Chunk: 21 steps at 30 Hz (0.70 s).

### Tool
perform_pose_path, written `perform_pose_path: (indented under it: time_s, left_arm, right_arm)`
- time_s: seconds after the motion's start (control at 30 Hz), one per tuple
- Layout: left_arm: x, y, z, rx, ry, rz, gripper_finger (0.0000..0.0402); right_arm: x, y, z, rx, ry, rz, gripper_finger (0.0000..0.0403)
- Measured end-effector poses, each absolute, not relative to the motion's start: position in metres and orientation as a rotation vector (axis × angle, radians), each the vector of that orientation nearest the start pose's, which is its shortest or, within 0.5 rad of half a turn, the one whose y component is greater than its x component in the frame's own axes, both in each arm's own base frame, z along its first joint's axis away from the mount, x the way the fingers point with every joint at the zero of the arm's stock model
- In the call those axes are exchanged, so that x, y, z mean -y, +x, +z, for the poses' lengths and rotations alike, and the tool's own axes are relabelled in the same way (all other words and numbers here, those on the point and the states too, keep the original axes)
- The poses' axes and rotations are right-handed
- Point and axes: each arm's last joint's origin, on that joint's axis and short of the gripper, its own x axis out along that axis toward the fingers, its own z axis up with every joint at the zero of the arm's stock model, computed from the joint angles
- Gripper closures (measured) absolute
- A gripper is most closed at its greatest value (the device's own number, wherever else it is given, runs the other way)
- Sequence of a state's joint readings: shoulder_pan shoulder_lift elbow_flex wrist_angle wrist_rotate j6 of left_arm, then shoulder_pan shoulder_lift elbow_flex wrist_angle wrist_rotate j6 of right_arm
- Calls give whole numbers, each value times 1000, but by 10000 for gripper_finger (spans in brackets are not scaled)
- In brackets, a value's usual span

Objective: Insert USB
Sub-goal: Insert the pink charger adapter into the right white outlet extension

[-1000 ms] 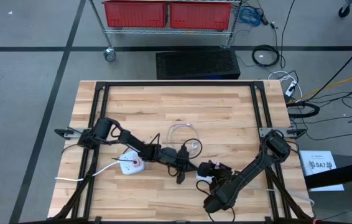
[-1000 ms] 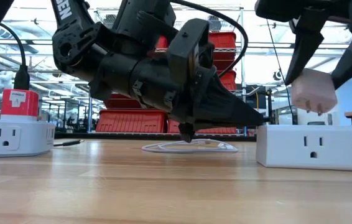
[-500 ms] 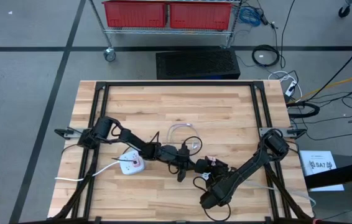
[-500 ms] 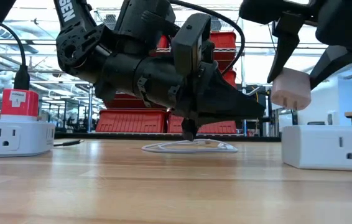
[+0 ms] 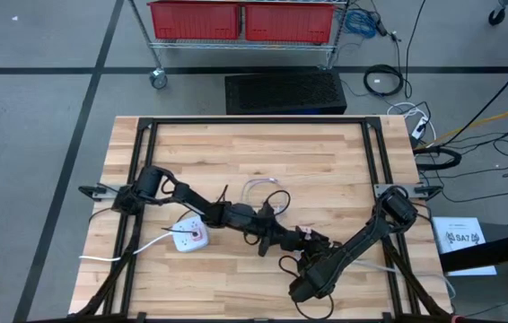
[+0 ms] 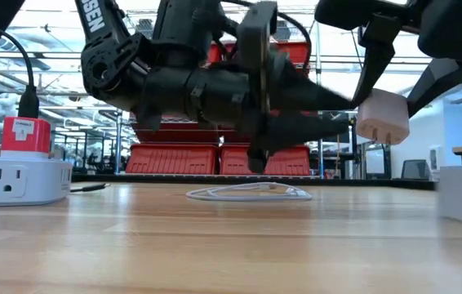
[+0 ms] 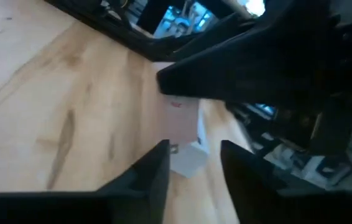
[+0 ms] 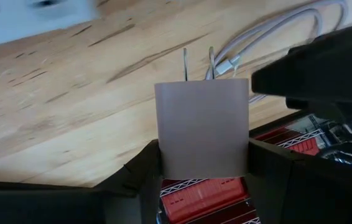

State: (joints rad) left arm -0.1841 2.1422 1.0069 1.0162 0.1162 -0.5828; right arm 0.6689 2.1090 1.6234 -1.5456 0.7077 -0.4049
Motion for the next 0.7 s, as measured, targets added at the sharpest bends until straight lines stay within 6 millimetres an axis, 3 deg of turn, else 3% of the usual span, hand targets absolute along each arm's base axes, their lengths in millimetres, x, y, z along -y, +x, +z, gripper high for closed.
perform_pose_path:
  time_s: [0.2,0.7]
  left_arm:
    - [80,415,122,-214,-587,-251,199]
    - [76,420,122,-236,-573,-194,196]
  right_arm:
    - [-209,295,188,-1621,-1609,314,245]
    - [-210,297,187,-1596,-1611,321,245]
